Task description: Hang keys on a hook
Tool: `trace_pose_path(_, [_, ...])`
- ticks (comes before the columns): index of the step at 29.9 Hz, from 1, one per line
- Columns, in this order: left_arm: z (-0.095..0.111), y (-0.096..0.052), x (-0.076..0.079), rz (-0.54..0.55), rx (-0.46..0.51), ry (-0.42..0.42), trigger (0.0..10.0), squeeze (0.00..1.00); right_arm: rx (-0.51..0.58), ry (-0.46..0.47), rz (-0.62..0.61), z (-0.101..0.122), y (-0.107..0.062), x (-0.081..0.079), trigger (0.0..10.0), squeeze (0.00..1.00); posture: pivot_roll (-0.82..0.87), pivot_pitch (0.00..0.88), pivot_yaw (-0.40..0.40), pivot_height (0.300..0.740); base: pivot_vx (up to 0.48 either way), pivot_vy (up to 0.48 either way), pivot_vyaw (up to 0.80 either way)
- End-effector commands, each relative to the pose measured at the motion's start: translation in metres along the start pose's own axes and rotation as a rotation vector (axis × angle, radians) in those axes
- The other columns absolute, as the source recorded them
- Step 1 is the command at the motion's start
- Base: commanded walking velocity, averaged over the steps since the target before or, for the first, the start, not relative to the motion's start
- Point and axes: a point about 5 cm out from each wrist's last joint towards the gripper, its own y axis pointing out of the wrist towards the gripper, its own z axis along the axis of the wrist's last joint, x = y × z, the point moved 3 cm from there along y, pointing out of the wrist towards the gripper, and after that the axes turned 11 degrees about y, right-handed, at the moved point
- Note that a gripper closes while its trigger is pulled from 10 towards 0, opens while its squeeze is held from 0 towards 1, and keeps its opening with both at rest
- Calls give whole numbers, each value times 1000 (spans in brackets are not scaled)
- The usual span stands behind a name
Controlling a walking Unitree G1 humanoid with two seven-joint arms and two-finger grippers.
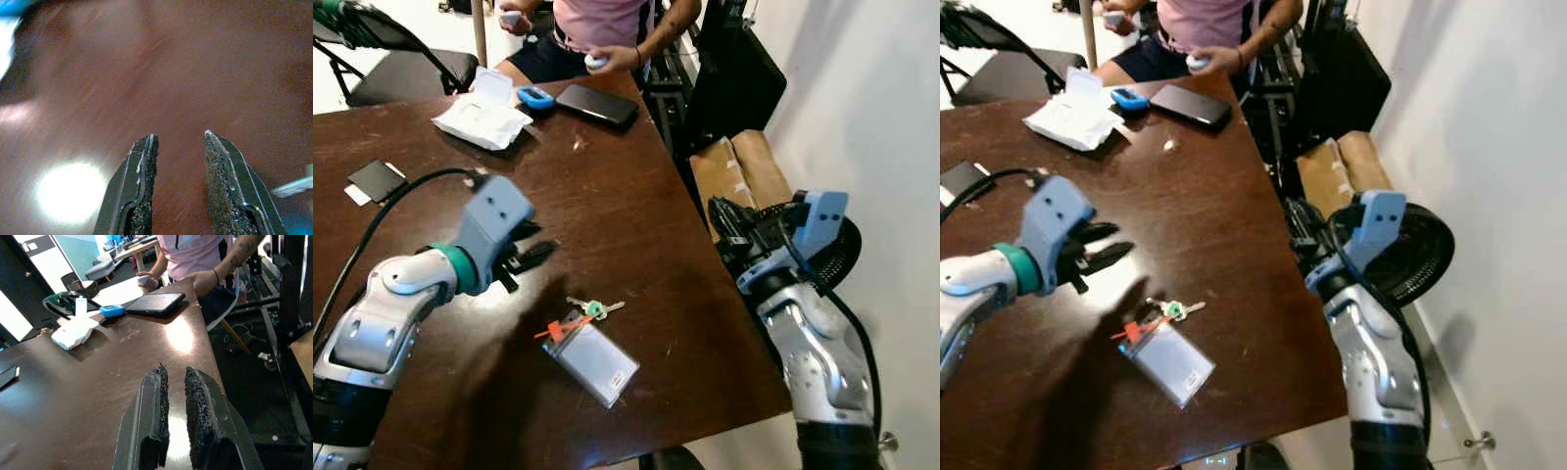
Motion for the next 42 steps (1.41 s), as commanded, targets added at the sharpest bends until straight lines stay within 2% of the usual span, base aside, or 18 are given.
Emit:
trace_pose_path(1, [-20, -2, 4, 35, -31, -151, 10000, 0, 18, -66, -25, 0, 4, 2, 10000, 0, 32, 74, 91, 740, 0, 0, 0])
trace_pose_path(2, [-20, -2, 4, 35, -31, -151, 10000, 0, 18, -66, -25, 0, 4, 2, 10000, 0, 32, 74, 91, 740, 0, 0, 0])
trace_pose_path(3, [-18, -4, 13, 0, 9, -215, 10000, 0, 37, -107, -7, 3, 6, -3, 10000, 0, 30, 76, 89, 740, 0, 0, 0])
trace_pose_path(4, [-14, -4, 23, -58, 41, -241, 10000, 0, 47, -124, 9, 6, 8, -7, 10000, 0, 29, 80, 86, 740, 0, 0, 0])
trace_pose_path(5, [-14, -4, 23, -58, 41, -241, 10000, 0, 47, -124, 9, 6, 8, -7, 10000, 0, 29, 80, 86, 740, 0, 0, 0])
trace_pose_path(7, [-7, -6, 45, -210, 77, -224, 10000, 0, 36, -130, 47, 6, 8, -13, 10000, 0, 28, 84, 85, 740, 0, 0, 0])
trace_pose_path(8, [-7, -6, 45, -210, 77, -224, 10000, 0, 36, -130, 47, 6, 8, -13, 10000, 0, 28, 84, 85, 740, 0, 0, 0])
trace_pose_path(11, [0, -8, 76, -414, 79, -153, 10000, 0, 12, -137, 76, 1, 4, -17, 10000, 0, 21, 90, 87, 740, 0, 0, 0])
trace_pose_path(14, [0, -8, 76, -414, 79, -153, 10000, 0, 12, -137, 76, 1, 4, -17, 10000, 0, 21, 90, 87, 740, 0, 0, 0])
trace_pose_path(16, [7, -6, 89, -510, 111, -24, 10000, 0, 14, -133, 75, 1, 3, -17, 10000, 0, 7, 97, 87, 740, 0, 0, 0])
trace_pose_path(18, [7, -6, 89, -510, 111, -24, 10000, 0, 14, -133, 75, 1, 3, -17, 10000, 0, 7, 97, 87, 740, 0, 0, 0])
trace_pose_path(19, [11, -3, 93, -534, 129, 67, 10000, 0, 17, -133, 74, 1, 3, -17, 10000, 0, 4, 99, 88, 740, 0, 0, 0])
trace_pose_path(21, [11, -3, 93, -534, 129, 67, 10000, 0, 17, -133, 74, 1, 3, -17, 10000, 0, 4, 99, 88, 740, 0, 0, 0])
trace_pose_path(23, [7, 2, 94, -518, 104, 321, 10000, 0, 24, -141, 72, 2, 2, -16, 10000, 0, 2, 106, 87, 740, 0, 0, 0])
trace_pose_path(24, [7, 2, 94, -518, 104, 321, 10000, 0, 24, -141, 72, 2, 2, -16, 10000, 0, 2, 106, 87, 740, 0, 0, 0])
trace_pose_path(26, [3, 2, 92, -494, 81, 510, 10000, 0, 26, -143, 72, 2, 2, -15, 10000, 0, 10, 110, 84, 740, 0, 0, 0])
trace_pose_path(28, [3, -1, 91, -482, 74, 594, 10000, 0, 20, -141, 77, 1, 2, -16, 10000, 0, 15, 111, 81, 740, 0, 0, 0])
trace_pose_path(42, [-3, 1, 82, -463, 65, 621, 10000, 0, 19, -136, 85, 1, 2, -18, 10000, 0, 10, 111, 79, 740, 0, 0, 0])
